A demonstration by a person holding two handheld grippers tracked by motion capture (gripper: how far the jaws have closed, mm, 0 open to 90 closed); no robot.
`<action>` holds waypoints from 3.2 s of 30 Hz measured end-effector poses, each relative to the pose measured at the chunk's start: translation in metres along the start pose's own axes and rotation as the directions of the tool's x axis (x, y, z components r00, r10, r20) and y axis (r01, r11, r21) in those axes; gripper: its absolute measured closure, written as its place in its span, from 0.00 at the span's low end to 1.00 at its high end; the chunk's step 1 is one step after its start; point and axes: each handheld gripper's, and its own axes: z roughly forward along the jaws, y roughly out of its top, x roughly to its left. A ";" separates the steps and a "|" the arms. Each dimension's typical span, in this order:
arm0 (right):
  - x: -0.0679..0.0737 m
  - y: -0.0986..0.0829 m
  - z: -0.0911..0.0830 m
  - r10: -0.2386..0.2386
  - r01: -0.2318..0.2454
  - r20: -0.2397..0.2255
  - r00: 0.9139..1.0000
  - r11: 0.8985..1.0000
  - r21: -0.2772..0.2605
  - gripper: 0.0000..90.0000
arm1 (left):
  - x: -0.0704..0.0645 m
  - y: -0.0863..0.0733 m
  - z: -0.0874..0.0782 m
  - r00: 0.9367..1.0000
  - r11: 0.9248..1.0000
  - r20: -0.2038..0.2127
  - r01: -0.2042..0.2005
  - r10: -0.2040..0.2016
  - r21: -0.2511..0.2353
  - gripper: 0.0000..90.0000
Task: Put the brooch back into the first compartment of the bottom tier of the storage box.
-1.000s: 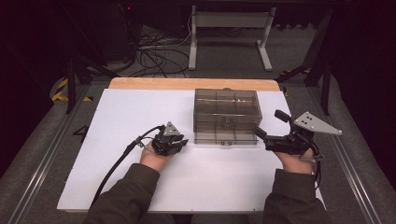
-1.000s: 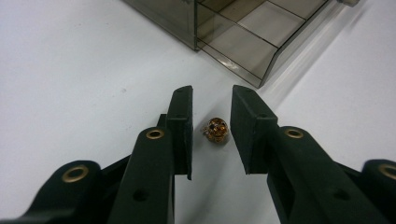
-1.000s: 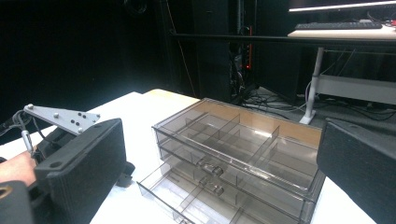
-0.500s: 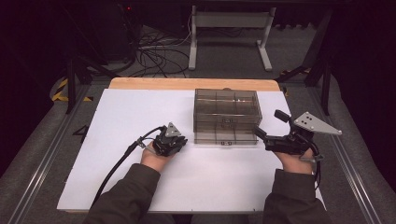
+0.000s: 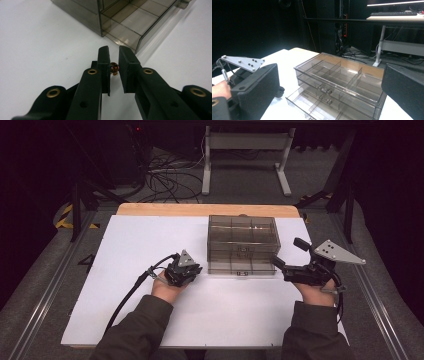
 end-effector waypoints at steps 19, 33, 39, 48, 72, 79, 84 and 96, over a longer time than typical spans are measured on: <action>0.000 0.000 0.000 0.000 0.000 -0.002 1.000 1.000 -0.002 0.03 | -0.004 0.015 -0.004 1.000 0.999 -0.020 -0.022 0.022 -0.035 0.89; -0.001 0.001 -0.002 0.001 -0.001 -0.002 1.000 1.000 -0.004 0.03 | -0.011 0.028 -0.003 0.999 0.997 -0.017 -0.047 0.047 -0.056 0.89; -0.001 0.001 -0.002 0.001 -0.001 -0.003 1.000 1.000 -0.004 0.03 | -0.013 0.030 -0.001 0.999 0.997 -0.014 -0.050 0.049 -0.064 0.89; -0.001 0.001 -0.001 0.001 -0.001 -0.004 1.000 1.000 -0.004 0.03 | -0.015 0.033 0.001 0.999 0.996 -0.014 -0.050 0.049 -0.080 0.89; -0.002 0.000 -0.002 0.006 -0.006 -0.005 1.000 1.000 -0.005 0.03 | -0.016 0.033 0.013 1.000 0.993 0.021 0.004 -0.002 -0.116 0.89; -0.002 0.001 -0.003 0.007 -0.007 -0.005 1.000 1.000 -0.006 0.03 | -0.016 0.032 0.016 0.999 0.992 0.044 0.028 -0.023 -0.124 0.88; -0.002 0.001 -0.003 0.006 -0.006 -0.004 1.000 1.000 -0.006 0.03 | -0.016 0.031 0.018 0.998 0.992 0.052 0.036 -0.030 -0.121 0.87; -0.003 0.000 -0.003 0.004 -0.004 -0.003 1.000 1.000 -0.002 0.03 | -0.015 0.032 0.013 0.999 0.991 0.034 0.033 -0.029 -0.133 0.80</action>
